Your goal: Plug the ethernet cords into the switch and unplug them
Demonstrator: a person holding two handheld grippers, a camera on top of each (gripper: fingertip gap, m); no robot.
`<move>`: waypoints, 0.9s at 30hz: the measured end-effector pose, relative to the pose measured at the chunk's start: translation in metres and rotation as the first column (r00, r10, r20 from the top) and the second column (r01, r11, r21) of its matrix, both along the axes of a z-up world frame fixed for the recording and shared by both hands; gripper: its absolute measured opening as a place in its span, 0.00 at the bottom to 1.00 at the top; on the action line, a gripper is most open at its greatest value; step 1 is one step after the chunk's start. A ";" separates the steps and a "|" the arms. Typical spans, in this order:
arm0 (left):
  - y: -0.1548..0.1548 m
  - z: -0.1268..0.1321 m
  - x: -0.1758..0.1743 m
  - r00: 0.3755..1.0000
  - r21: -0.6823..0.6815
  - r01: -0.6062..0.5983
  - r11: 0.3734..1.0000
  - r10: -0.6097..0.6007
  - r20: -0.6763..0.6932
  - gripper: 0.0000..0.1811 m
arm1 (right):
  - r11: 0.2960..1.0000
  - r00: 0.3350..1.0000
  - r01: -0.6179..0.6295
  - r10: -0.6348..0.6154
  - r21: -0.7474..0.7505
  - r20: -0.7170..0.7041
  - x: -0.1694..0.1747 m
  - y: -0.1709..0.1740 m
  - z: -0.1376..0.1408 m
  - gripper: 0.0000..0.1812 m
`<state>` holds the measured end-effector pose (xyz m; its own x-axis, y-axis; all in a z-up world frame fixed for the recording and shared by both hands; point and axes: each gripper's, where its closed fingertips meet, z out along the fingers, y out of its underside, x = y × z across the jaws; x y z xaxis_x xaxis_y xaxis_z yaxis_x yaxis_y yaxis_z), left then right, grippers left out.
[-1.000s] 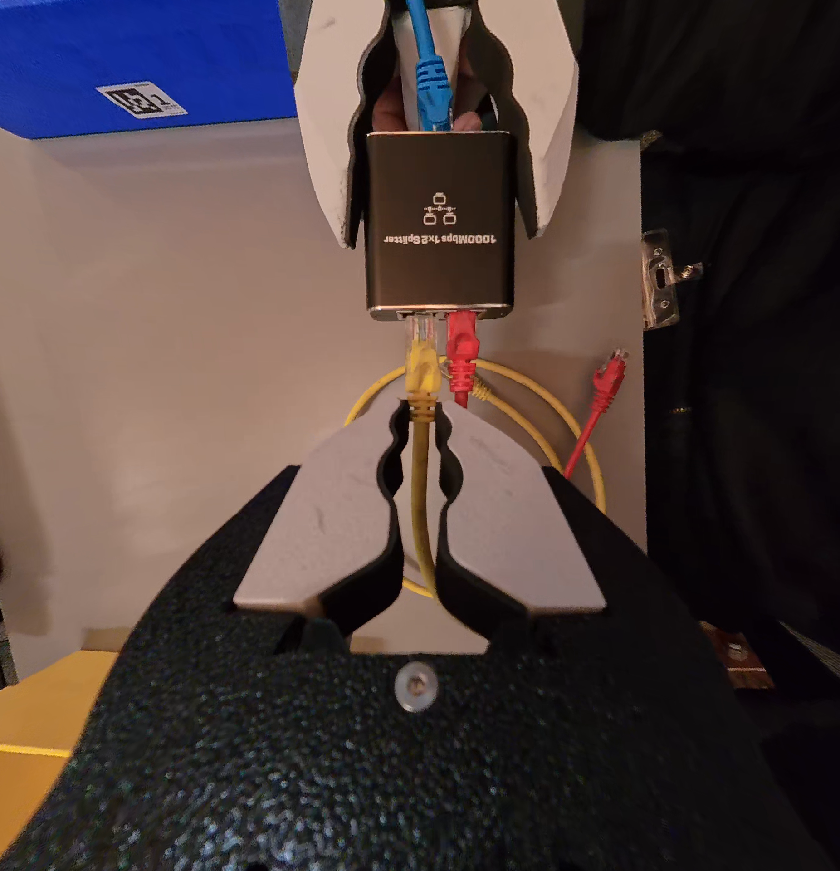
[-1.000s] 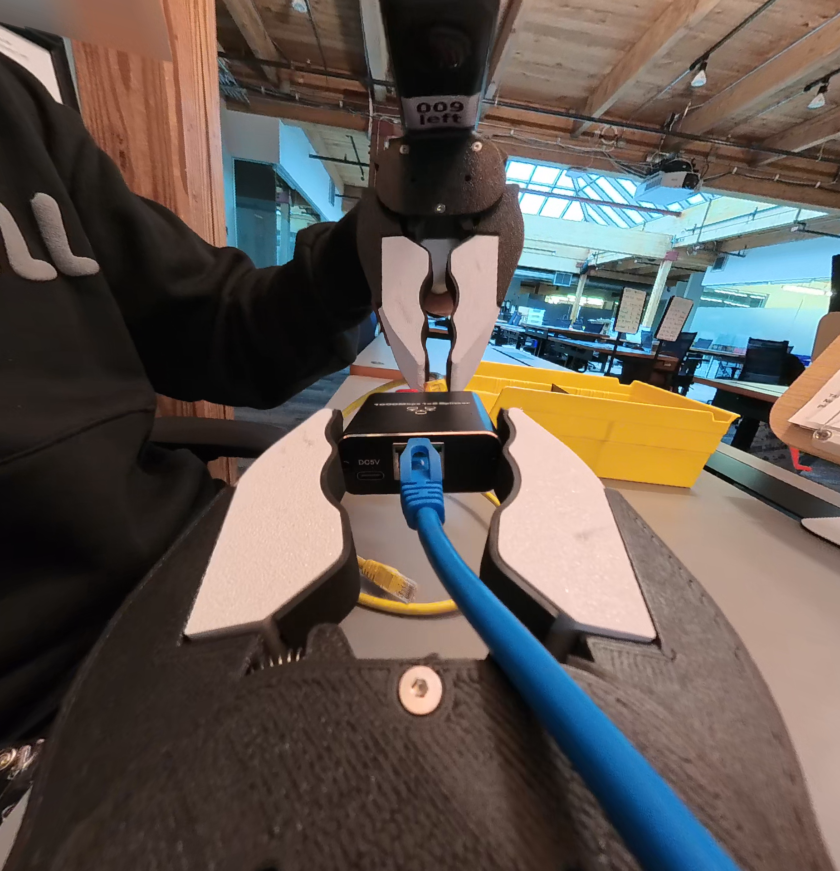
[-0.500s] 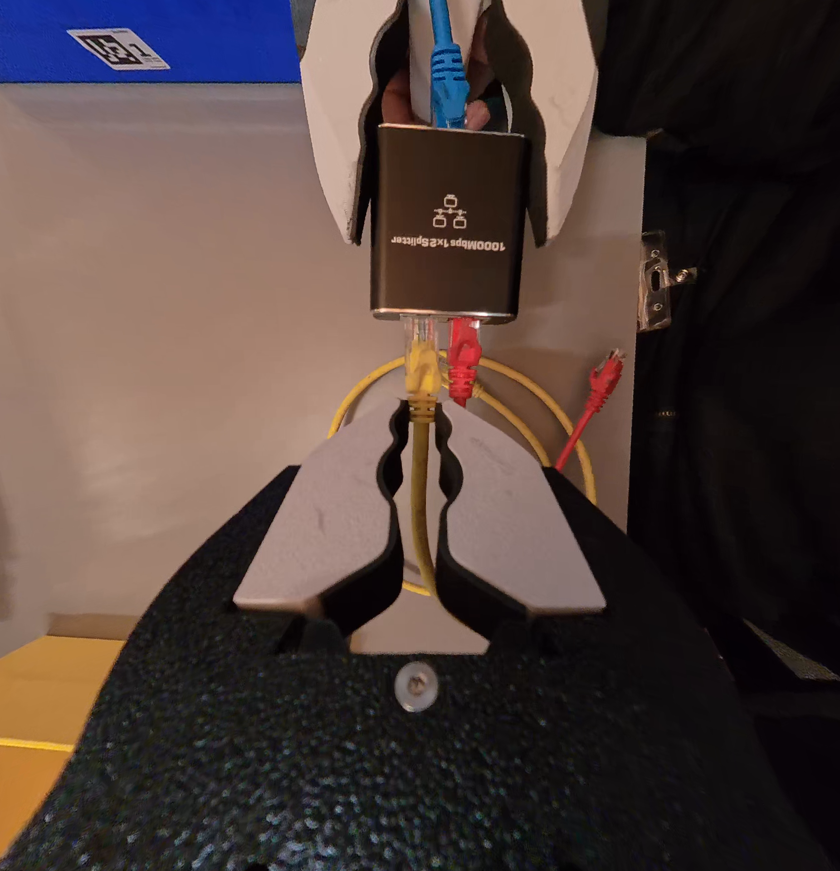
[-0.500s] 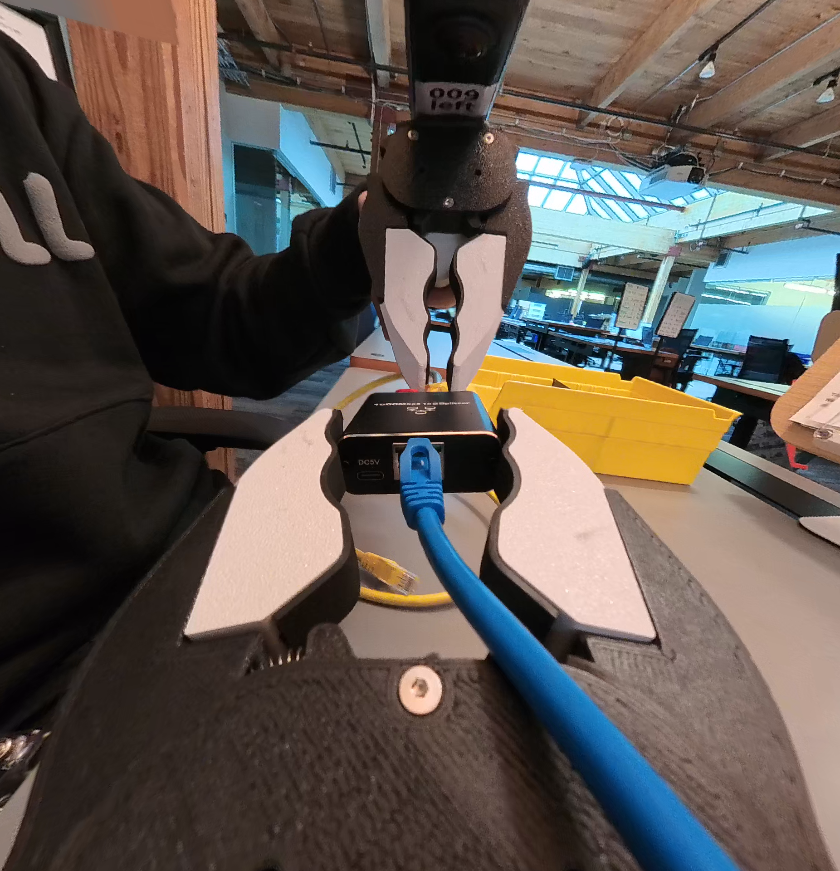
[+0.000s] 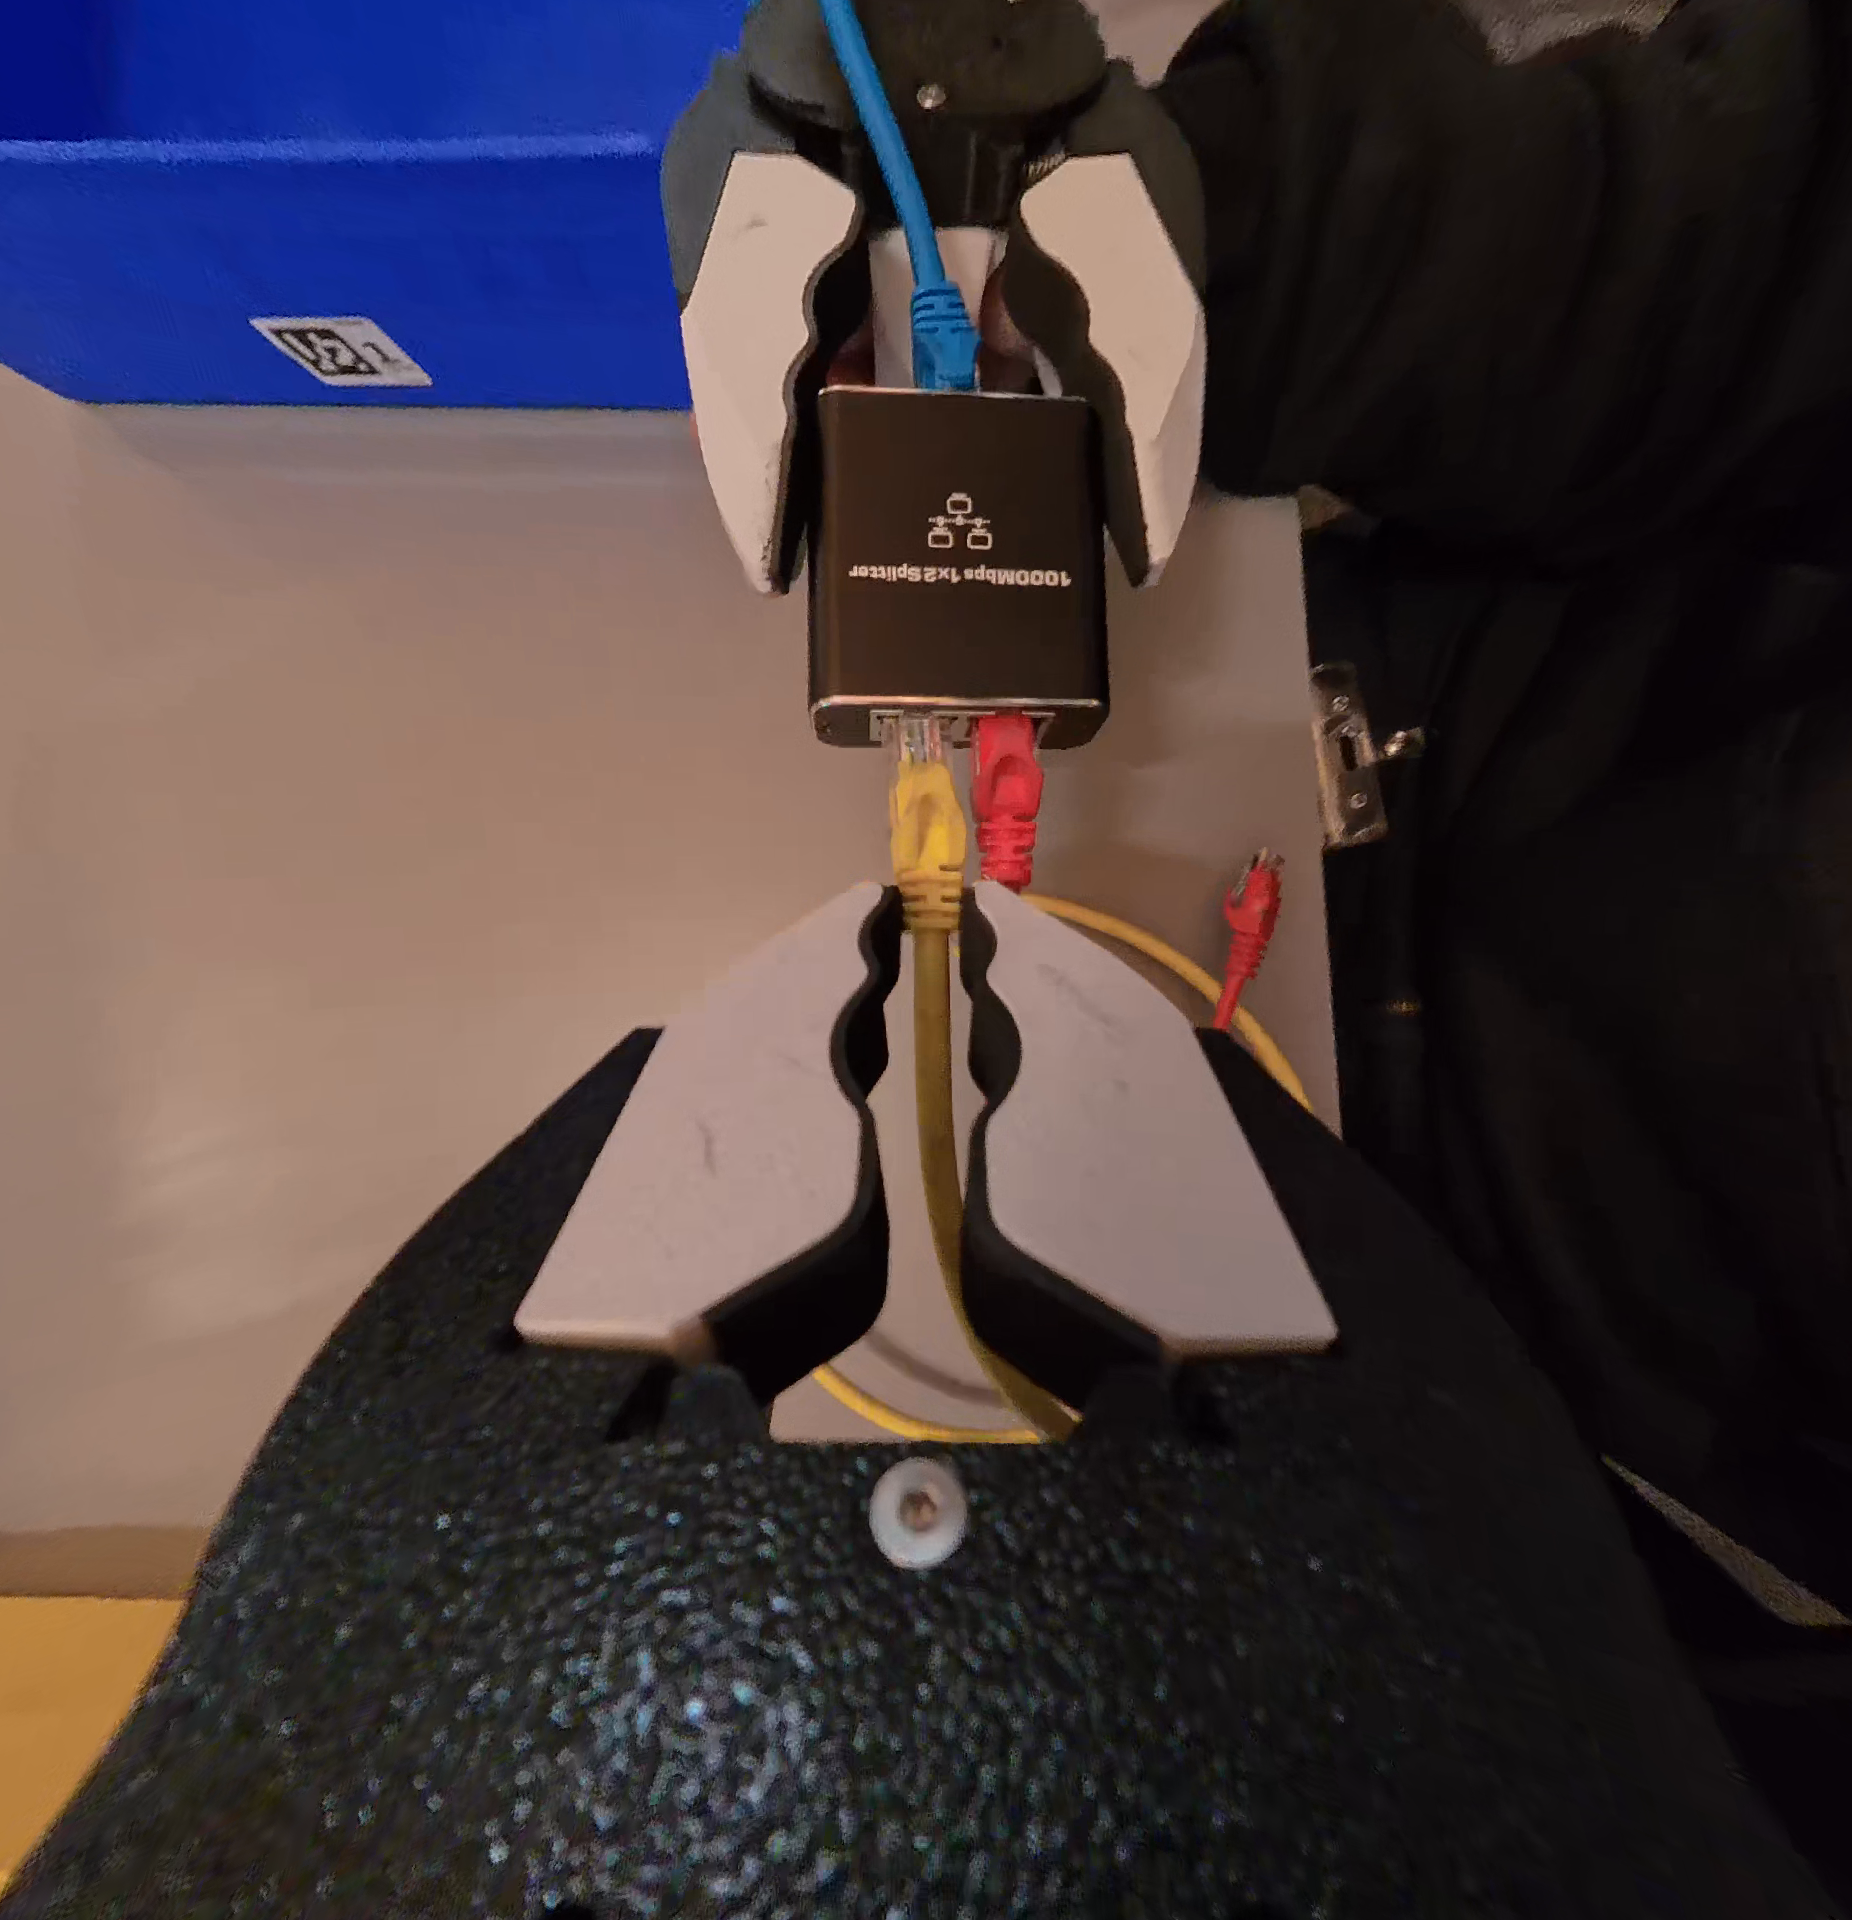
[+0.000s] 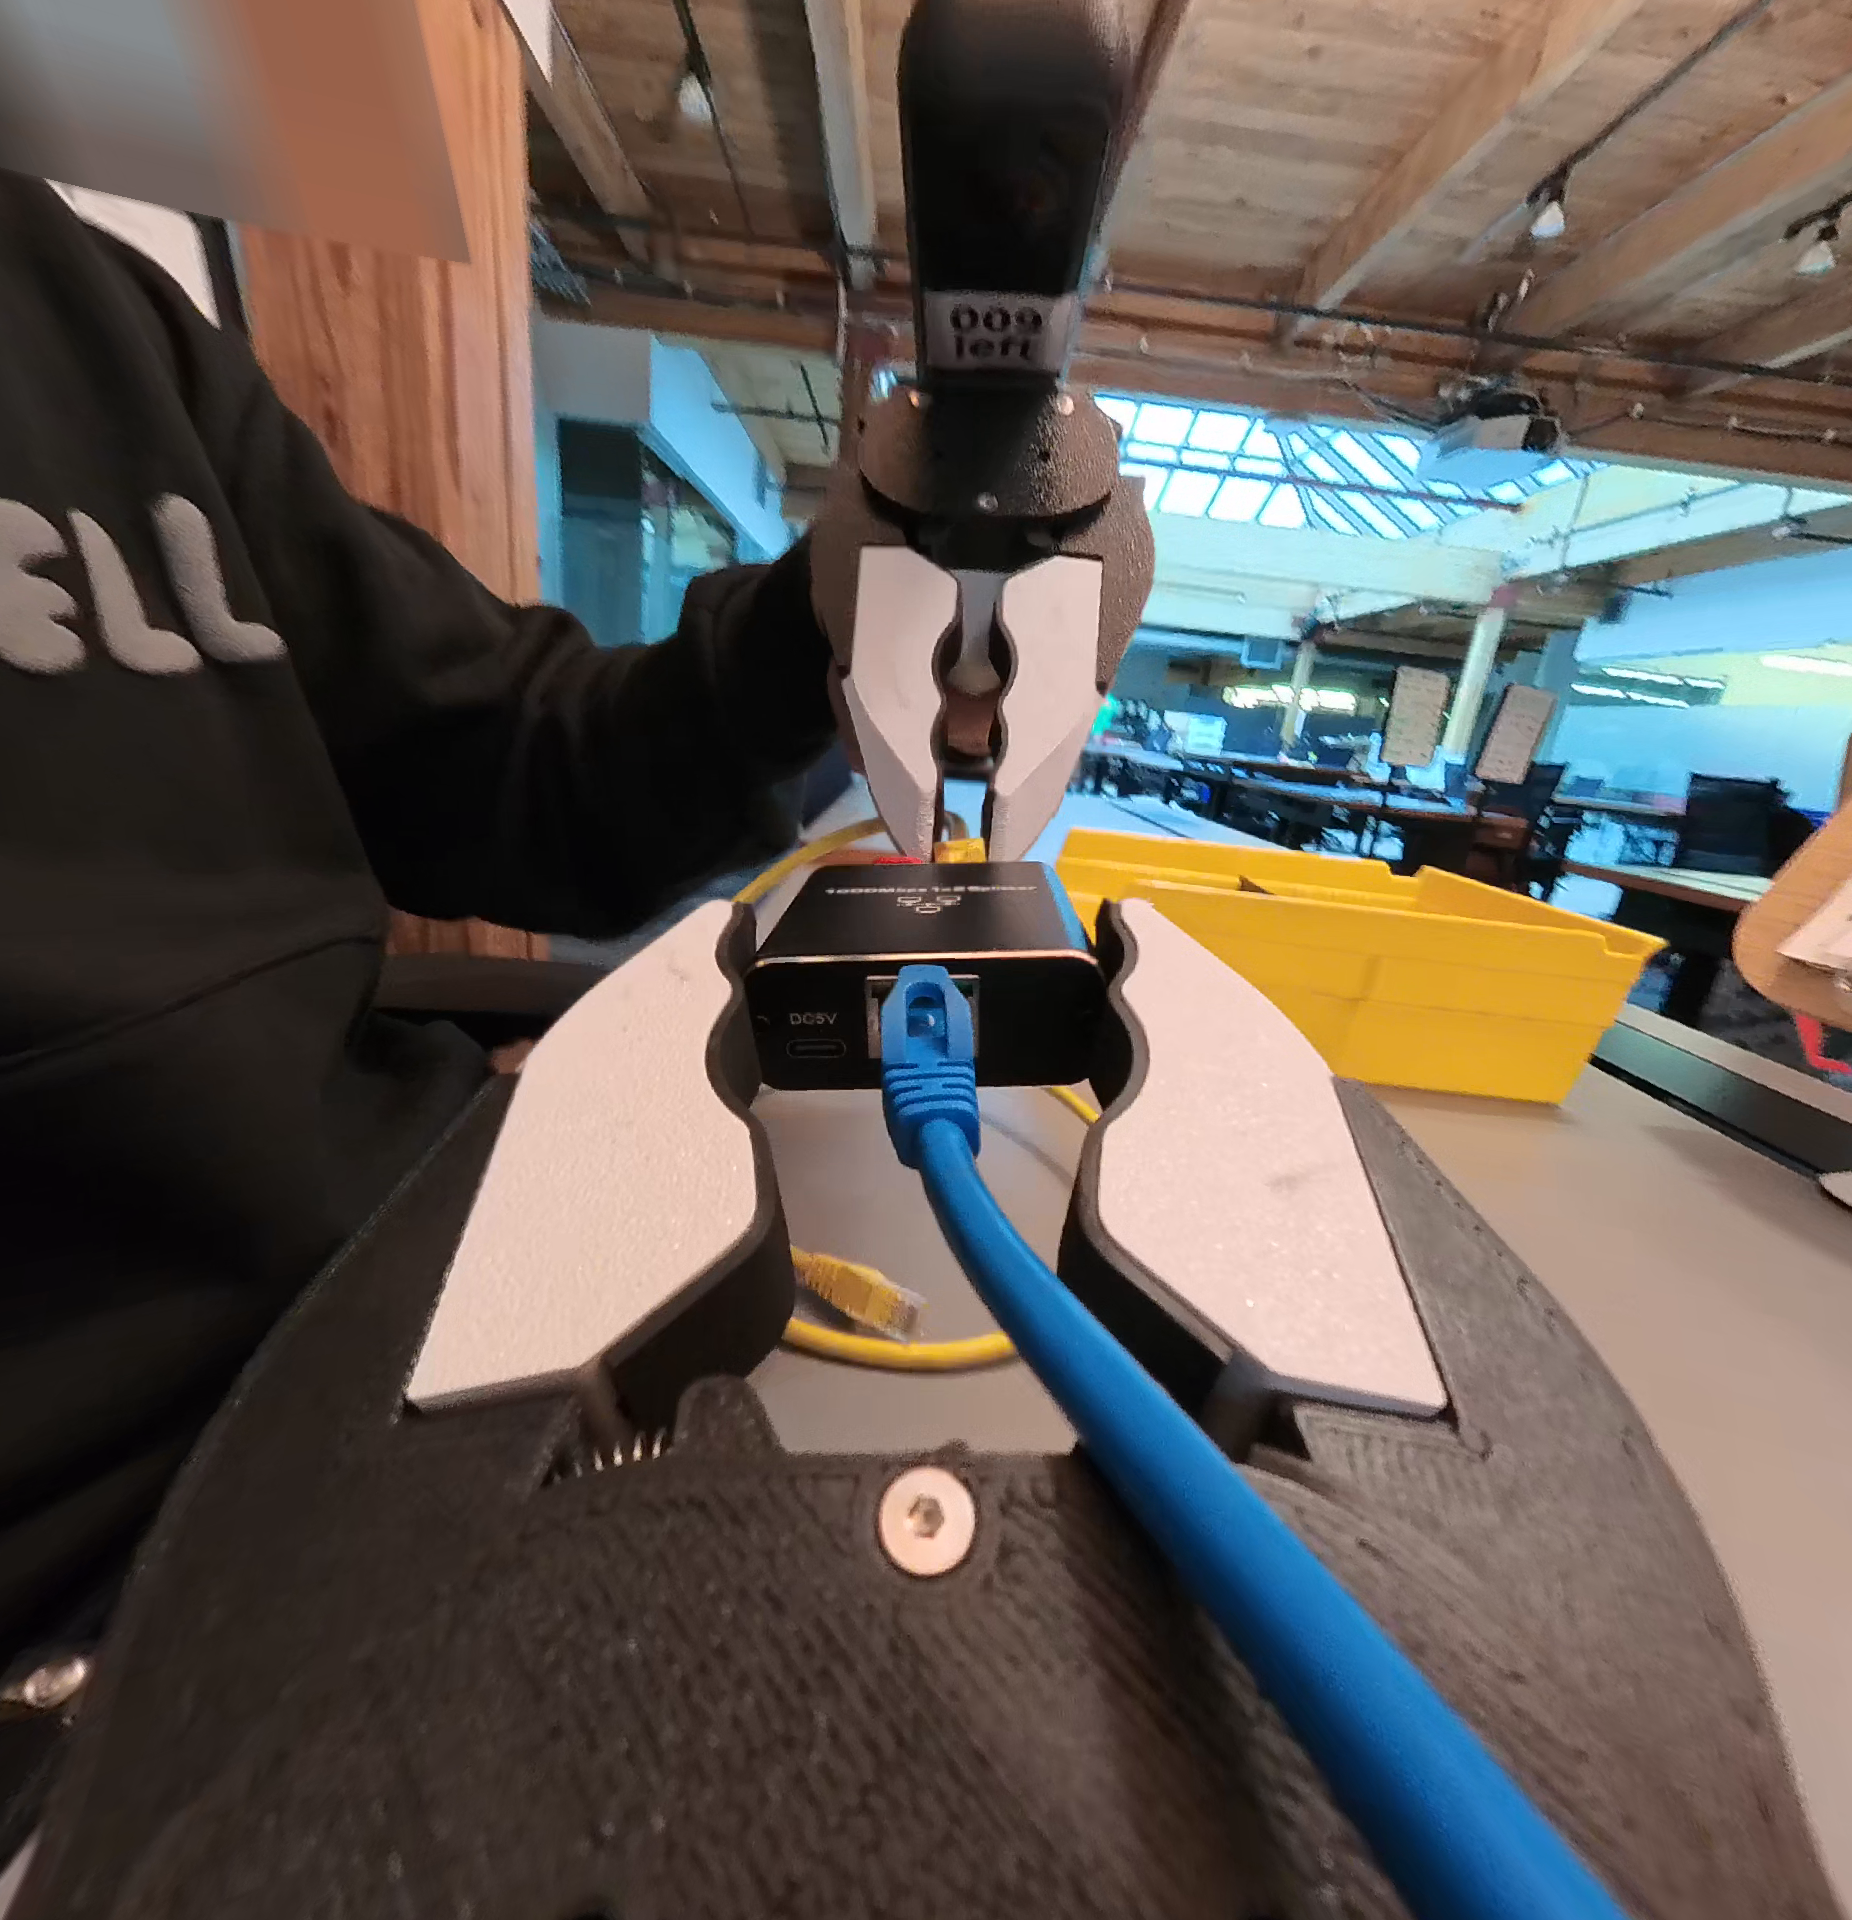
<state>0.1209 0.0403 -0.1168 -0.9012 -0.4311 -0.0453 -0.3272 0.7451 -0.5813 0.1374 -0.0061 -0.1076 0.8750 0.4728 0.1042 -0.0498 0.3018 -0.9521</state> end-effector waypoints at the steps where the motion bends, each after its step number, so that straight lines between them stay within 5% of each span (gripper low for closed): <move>1: -0.002 0.002 -0.001 1.000 -0.022 0.002 1.000 -0.003 -0.005 0.06 | 1.000 1.000 -0.008 0.008 0.014 -0.008 -0.001 -0.002 0.002 0.35; 13: -0.013 0.008 -0.001 0.999 -0.064 0.009 0.998 -0.006 0.044 0.05 | 0.995 0.995 -0.070 0.075 0.071 -0.069 -0.005 -0.008 0.013 0.35; 20: -0.016 -0.028 0.004 0.998 0.009 0.021 1.000 -0.021 0.064 0.05 | 0.989 0.993 -0.081 0.090 0.123 -0.070 -0.010 -0.007 0.026 0.35; 27: 0.000 -0.003 0.009 0.992 -0.220 -0.047 0.974 0.071 0.101 0.05 | 1.000 1.000 0.011 -0.011 -0.004 -0.024 0.004 0.001 0.006 0.34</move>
